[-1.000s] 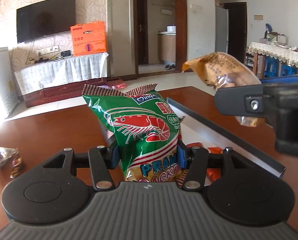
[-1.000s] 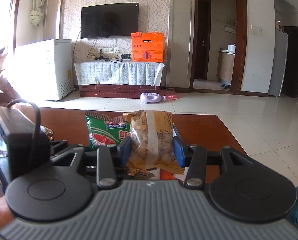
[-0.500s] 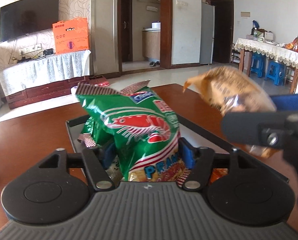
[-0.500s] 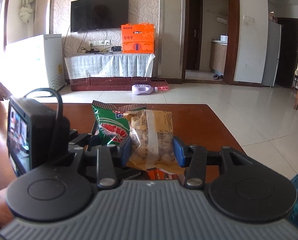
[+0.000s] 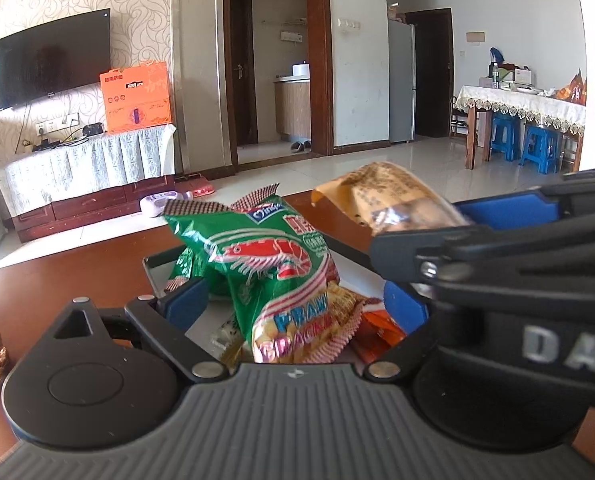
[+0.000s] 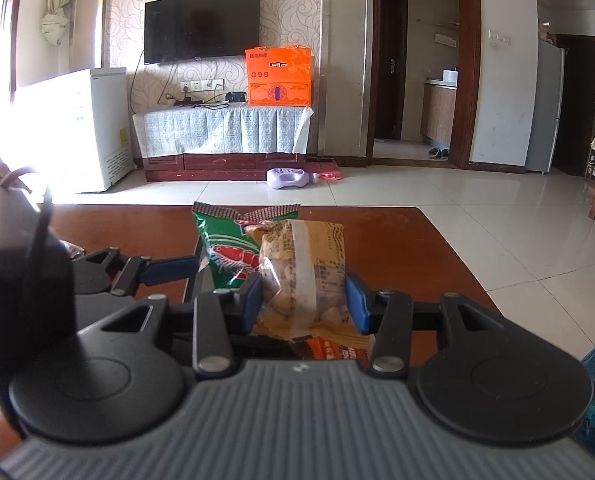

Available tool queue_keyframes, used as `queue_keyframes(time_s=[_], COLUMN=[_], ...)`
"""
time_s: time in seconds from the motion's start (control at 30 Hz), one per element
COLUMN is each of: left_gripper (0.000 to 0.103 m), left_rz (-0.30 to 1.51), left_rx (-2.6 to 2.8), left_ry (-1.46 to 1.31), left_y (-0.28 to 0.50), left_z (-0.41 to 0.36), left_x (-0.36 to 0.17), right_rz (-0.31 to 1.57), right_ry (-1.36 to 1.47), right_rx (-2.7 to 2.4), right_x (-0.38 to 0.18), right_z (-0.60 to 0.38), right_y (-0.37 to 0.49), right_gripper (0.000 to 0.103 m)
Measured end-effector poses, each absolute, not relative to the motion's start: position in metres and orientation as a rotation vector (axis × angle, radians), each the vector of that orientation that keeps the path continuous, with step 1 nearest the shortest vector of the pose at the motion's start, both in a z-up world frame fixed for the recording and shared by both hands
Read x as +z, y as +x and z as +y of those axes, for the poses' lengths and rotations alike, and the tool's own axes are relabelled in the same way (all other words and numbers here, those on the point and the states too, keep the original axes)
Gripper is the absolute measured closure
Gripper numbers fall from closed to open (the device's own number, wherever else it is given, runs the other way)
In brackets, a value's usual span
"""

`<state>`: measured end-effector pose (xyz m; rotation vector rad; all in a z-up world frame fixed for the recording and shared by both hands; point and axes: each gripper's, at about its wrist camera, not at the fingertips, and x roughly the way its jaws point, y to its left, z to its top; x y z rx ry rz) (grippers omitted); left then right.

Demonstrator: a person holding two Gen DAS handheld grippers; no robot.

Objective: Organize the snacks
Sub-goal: 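Lower the prawn cracker bag into the tray and open the left gripper while the right lowers the peanut bag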

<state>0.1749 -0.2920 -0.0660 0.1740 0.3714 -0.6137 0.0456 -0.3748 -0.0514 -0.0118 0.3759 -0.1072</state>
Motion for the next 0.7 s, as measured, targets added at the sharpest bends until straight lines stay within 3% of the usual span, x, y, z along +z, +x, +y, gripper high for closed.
queue_keyframes(time_s=[0.7], left_gripper=[0.006], left_rz=[0.401], left_rx=[-0.606], left_ry=[0.261], left_y=[0.072], left_z=[-0.226], left_x=[-0.081], right_rz=[0.479], right_ry=[-0.024], right_rx=[-0.104], right_x=[-0.070], right_z=[-0.367], right_y=[0.037], right_gripper=[0.055])
